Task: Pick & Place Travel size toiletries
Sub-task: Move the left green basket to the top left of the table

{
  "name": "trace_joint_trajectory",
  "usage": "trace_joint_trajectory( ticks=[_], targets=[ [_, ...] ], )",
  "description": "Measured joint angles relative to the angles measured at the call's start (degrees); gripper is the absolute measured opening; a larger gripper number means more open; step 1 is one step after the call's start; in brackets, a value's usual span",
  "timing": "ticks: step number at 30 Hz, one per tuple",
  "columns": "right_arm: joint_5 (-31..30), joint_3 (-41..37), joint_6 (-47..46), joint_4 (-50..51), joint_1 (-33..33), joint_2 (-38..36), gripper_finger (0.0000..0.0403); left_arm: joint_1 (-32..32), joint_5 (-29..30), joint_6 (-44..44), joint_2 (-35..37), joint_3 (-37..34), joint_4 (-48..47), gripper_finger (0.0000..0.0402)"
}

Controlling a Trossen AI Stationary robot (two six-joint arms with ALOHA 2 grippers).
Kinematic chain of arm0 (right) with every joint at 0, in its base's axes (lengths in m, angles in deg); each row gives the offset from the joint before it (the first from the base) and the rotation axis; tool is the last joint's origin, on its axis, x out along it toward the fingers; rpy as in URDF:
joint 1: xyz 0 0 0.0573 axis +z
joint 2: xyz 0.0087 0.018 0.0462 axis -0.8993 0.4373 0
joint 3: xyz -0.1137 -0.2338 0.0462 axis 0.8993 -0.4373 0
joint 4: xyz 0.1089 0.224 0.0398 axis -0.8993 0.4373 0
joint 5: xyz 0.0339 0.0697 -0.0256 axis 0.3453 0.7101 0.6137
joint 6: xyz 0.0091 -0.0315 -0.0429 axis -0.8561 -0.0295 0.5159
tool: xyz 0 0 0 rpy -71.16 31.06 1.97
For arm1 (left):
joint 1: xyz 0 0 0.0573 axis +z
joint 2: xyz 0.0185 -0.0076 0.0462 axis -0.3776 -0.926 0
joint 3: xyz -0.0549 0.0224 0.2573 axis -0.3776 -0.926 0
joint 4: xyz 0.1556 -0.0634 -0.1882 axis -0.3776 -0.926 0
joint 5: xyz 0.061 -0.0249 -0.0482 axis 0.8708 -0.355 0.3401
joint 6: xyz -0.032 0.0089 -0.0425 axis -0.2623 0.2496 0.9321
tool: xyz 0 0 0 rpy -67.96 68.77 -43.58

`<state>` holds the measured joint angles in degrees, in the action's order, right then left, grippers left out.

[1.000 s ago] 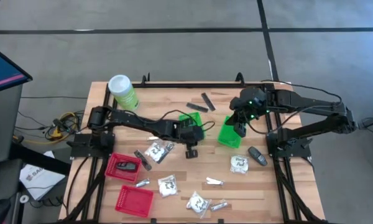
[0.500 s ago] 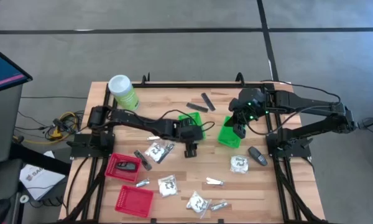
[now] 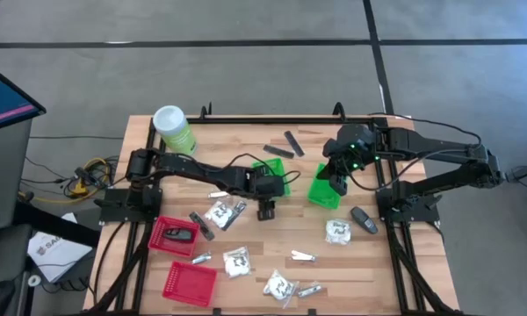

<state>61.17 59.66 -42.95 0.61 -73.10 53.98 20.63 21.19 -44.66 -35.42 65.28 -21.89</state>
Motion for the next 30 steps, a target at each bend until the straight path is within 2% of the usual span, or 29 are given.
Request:
trace_joint_trajectory(
  ticks=[5, 11, 25, 30],
  targets=[
    [0.02, 0.0, -0.02, -0.51, 0.0, 0.0, 0.0, 1.17, -4.04, 0.21, 0.0, -2.21, -0.23, 0.0192],
    [0.2, 0.0, -0.03, -0.49, 0.0, 0.01, 0.0, 0.94, -4.24, 0.22, 0.0, -2.33, -0.6, 0.017],
    [1.62, 0.0, -0.04, -0.53, -0.13, 0.01, 0.0, 1.66, -5.06, 0.0, 0.03, -2.33, -1.56, 0.0017],
    [1.6, 0.0, -0.04, -0.53, -0.13, 0.0, 0.0, 2.79, -4.99, 0.04, 0.22, -2.25, -3.94, 0.0011]
  ],
)
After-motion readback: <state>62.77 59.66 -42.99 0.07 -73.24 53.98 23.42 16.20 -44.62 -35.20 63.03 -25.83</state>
